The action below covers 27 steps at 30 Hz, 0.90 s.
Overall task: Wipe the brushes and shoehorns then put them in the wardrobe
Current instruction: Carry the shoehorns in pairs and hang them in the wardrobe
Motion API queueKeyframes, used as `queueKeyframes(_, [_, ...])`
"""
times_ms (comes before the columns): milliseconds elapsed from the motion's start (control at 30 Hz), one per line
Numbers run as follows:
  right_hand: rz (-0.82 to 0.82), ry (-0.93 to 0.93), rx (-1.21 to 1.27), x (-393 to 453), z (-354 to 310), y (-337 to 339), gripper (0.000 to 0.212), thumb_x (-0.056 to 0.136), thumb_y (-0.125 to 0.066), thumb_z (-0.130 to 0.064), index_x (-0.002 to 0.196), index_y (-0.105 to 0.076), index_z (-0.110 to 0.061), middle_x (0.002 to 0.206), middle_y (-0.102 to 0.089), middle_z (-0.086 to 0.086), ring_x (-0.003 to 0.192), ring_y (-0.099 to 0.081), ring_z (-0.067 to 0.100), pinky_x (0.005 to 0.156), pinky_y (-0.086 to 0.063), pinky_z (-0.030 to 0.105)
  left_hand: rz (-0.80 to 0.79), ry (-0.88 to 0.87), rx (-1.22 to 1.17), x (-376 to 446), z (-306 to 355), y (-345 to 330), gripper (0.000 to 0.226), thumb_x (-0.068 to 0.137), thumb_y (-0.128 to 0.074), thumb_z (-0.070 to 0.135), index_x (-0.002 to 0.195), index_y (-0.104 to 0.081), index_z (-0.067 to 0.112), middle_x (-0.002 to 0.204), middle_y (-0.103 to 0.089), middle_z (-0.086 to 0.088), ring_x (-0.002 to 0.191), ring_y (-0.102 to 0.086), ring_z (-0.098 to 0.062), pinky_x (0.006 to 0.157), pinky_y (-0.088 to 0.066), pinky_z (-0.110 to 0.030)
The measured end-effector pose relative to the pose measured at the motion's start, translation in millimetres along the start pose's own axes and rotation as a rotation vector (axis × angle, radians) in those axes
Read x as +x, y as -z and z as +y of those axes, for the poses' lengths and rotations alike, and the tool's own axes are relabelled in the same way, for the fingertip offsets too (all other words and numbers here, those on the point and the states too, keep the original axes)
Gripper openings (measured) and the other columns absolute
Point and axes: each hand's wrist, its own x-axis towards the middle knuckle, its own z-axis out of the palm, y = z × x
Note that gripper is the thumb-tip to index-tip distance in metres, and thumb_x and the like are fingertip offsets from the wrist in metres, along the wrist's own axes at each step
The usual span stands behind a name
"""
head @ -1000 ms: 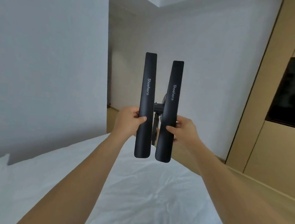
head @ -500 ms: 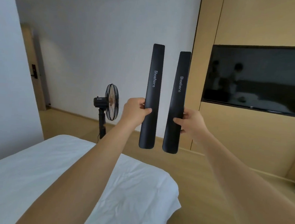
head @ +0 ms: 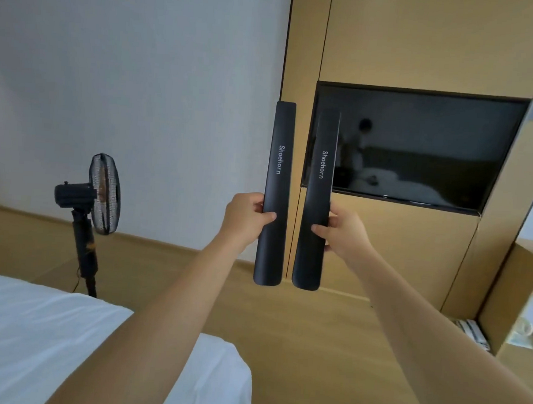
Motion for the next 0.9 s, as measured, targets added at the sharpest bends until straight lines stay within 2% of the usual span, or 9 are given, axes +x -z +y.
queueKeyframes(100, [0.021, -0.027, 0.015, 37.4, 26.3, 7.9, 0.044, 0.093, -0.064, -0.004, 0.13, -0.056, -0.028, 0.104, -0.073, -0.006, 0.098, -0.069, 0.018, 0.075, -0.062, 0.041, -0.024, 0.001, -0.026, 39.1, -16.2, -29.0, 0.016, 0.088, -0.069, 0.012, 0.104, -0.069, 0.013, 0.1, -0.072, -0.006, 0.091, -0.069, -0.022, 0.083, -0.059, -0.047])
queueKeyframes(267, [0.087, -0.061, 0.022, 105.5, 69.4, 5.9, 0.033, 0.095, -0.062, -0.007, 0.117, -0.058, -0.032, 0.101, -0.073, -0.007, 0.094, -0.07, 0.013, 0.064, -0.061, 0.033, -0.023, -0.045, -0.017, 114.1, -54.8, -69.6, 0.016, 0.089, -0.069, 0.015, 0.103, -0.069, 0.008, 0.099, -0.071, -0.008, 0.089, -0.068, -0.022, 0.08, -0.06, -0.047])
queueKeyframes(433, [0.148, -0.08, 0.013, 186.7, 92.8, 5.7, 0.033, 0.097, -0.061, -0.009, 0.125, -0.059, -0.027, 0.105, -0.073, -0.003, 0.096, -0.07, 0.016, 0.069, -0.062, 0.037, -0.054, -0.112, 0.038, 209.0, -81.1, -100.3, 0.016, 0.089, -0.07, 0.019, 0.099, -0.07, 0.008, 0.093, -0.071, -0.009, 0.084, -0.067, -0.022, 0.075, -0.06, -0.045])
queueKeyframes(533, [0.187, -0.083, 0.006, 238.2, 104.9, 8.5, 0.029, 0.097, -0.061, -0.01, 0.119, -0.061, -0.029, 0.106, -0.072, -0.002, 0.098, -0.069, 0.021, 0.078, -0.062, 0.047, -0.081, -0.154, 0.027, 268.2, -91.8, -118.0, 0.014, 0.089, -0.069, 0.02, 0.102, -0.069, 0.013, 0.09, -0.069, 0.003, 0.083, -0.065, -0.014, 0.068, -0.057, -0.027])
queueKeyframes(600, [0.205, -0.084, 0.003, 268.9, 115.6, 11.3, 0.028, 0.096, -0.061, -0.011, 0.117, -0.062, -0.029, 0.107, -0.071, -0.002, 0.099, -0.068, 0.021, 0.08, -0.062, 0.047, -0.101, -0.18, -0.002, 299.7, -98.5, -130.5, 0.018, 0.09, -0.069, 0.019, 0.107, -0.069, 0.017, 0.086, -0.064, 0.015, 0.08, -0.062, -0.004, 0.063, -0.048, -0.013])
queueKeyframes(633, [0.211, -0.088, 0.005, 282.6, 122.1, 12.4, 0.029, 0.096, -0.062, -0.011, 0.12, -0.062, -0.028, 0.109, -0.071, -0.002, 0.1, -0.068, 0.022, 0.081, -0.061, 0.047, -0.111, -0.188, -0.017, 313.3, -102.9, -137.4, 0.02, 0.09, -0.069, 0.018, 0.109, -0.069, 0.017, 0.086, -0.063, 0.017, 0.079, -0.061, -0.001, 0.063, -0.047, -0.011])
queueKeyframes(733, [0.227, -0.095, 0.019, 321.7, 144.7, 14.6, 0.027, 0.096, -0.063, -0.011, 0.118, -0.062, -0.026, 0.11, -0.07, -0.001, 0.102, -0.067, 0.022, 0.081, -0.061, 0.044, -0.128, -0.195, -0.02, 349.5, -119.3, -157.4, 0.021, 0.089, -0.07, 0.016, 0.11, -0.069, 0.016, 0.09, -0.066, 0.011, 0.082, -0.063, -0.005, 0.068, -0.052, -0.017])
queueKeyframes(800, [0.229, -0.099, 0.035, 348.6, 160.1, 15.8, 0.026, 0.095, -0.064, -0.01, 0.115, -0.062, -0.026, 0.109, -0.07, -0.001, 0.101, -0.067, 0.022, 0.08, -0.062, 0.043, -0.133, -0.193, -0.021, 373.1, -131.6, -171.6, 0.02, 0.089, -0.07, 0.016, 0.109, -0.069, 0.016, 0.089, -0.066, 0.011, 0.082, -0.063, -0.004, 0.067, -0.051, -0.016])
queueKeyframes(900, [0.22, -0.096, 0.07, 391.0, 184.0, 17.2, 0.028, 0.094, -0.064, -0.007, 0.12, -0.064, -0.019, 0.106, -0.072, 0.001, 0.099, -0.069, 0.023, 0.077, -0.062, 0.041, -0.122, -0.187, 0.0, 406.4, -148.8, -191.8, 0.015, 0.089, -0.07, 0.017, 0.104, -0.07, 0.016, 0.087, -0.067, 0.011, 0.083, -0.065, -0.008, 0.067, -0.052, -0.019])
